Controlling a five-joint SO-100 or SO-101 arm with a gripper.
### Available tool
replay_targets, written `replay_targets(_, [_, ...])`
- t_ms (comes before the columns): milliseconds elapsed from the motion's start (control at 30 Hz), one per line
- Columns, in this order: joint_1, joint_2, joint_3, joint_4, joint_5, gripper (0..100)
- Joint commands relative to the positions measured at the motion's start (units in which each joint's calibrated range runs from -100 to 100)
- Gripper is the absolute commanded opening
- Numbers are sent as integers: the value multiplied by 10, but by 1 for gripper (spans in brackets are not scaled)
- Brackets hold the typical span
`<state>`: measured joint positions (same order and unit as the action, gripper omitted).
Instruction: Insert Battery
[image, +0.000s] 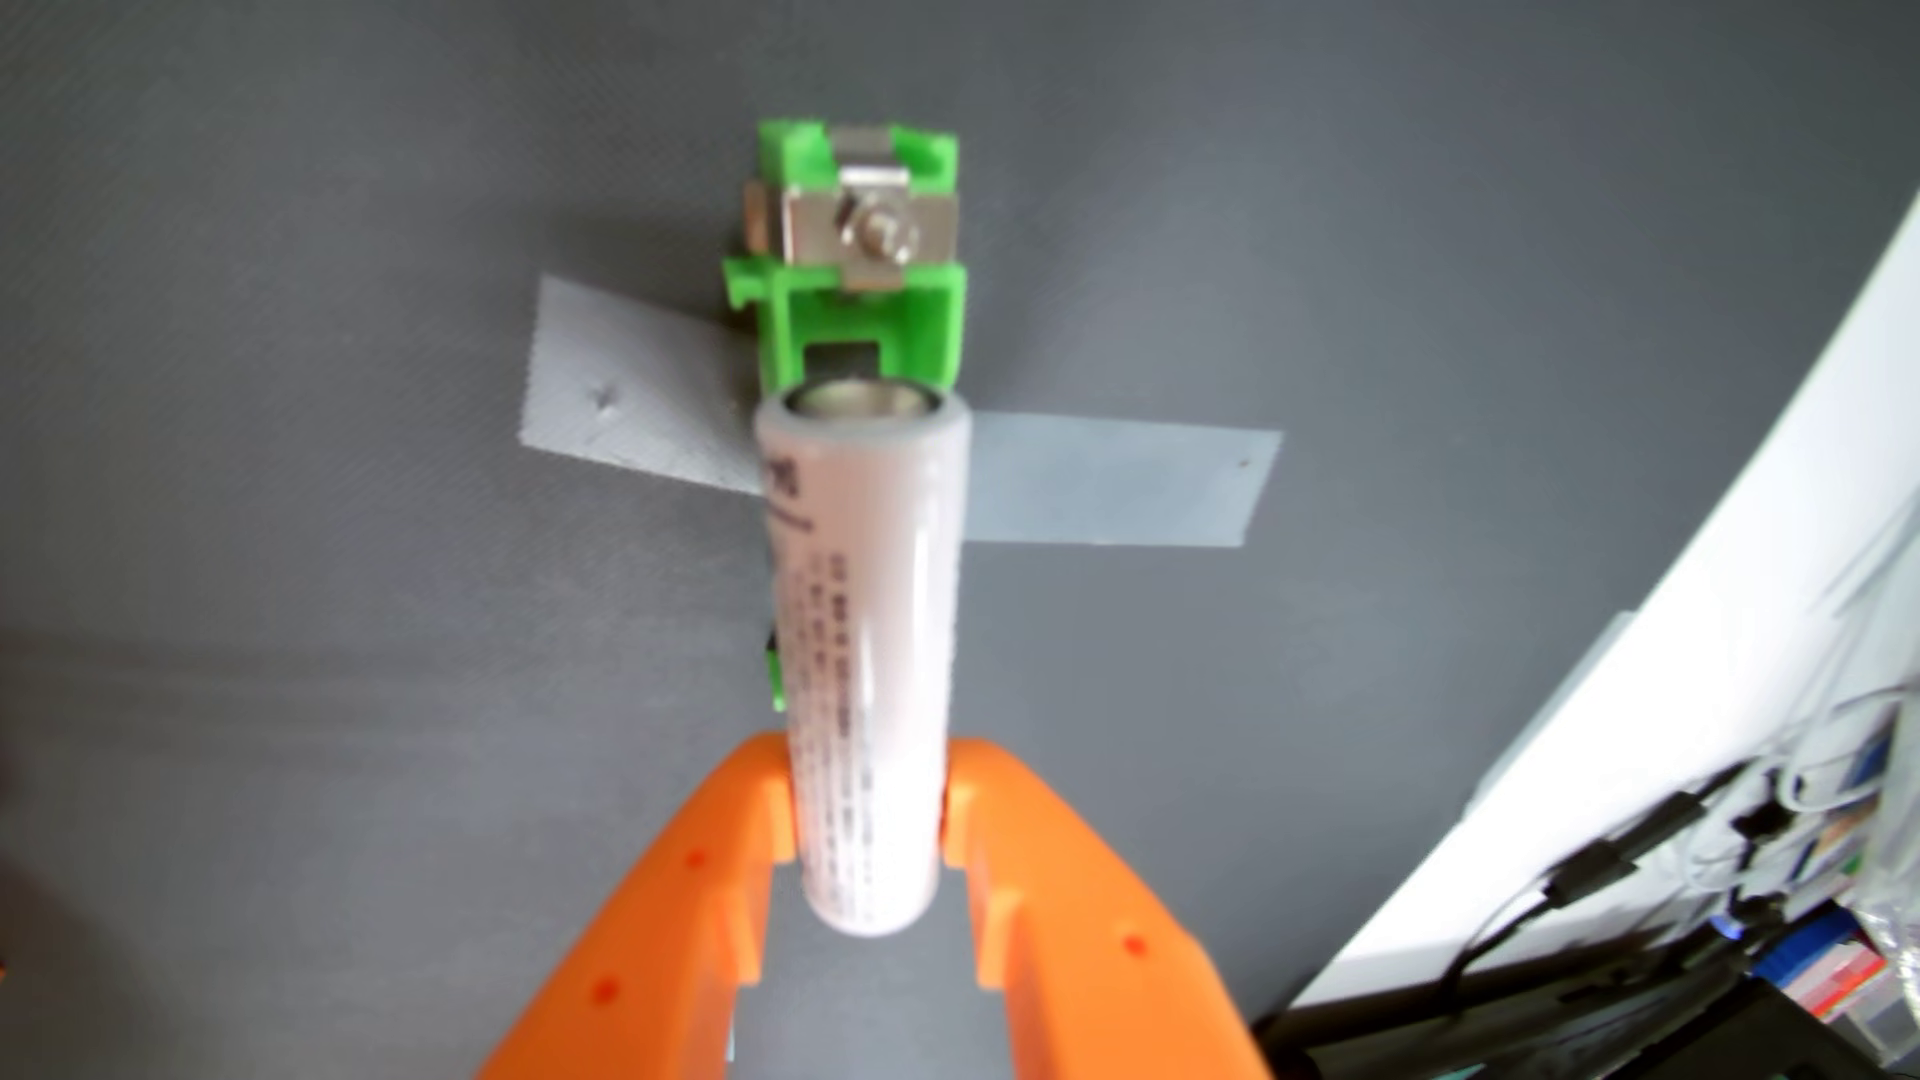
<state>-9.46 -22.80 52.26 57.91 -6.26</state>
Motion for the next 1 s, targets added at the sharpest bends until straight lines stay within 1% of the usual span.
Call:
replay_targets(0, [1,8,-9,-4,-1,1])
replay_targets(967, [4,16,-3,-10,-1,1])
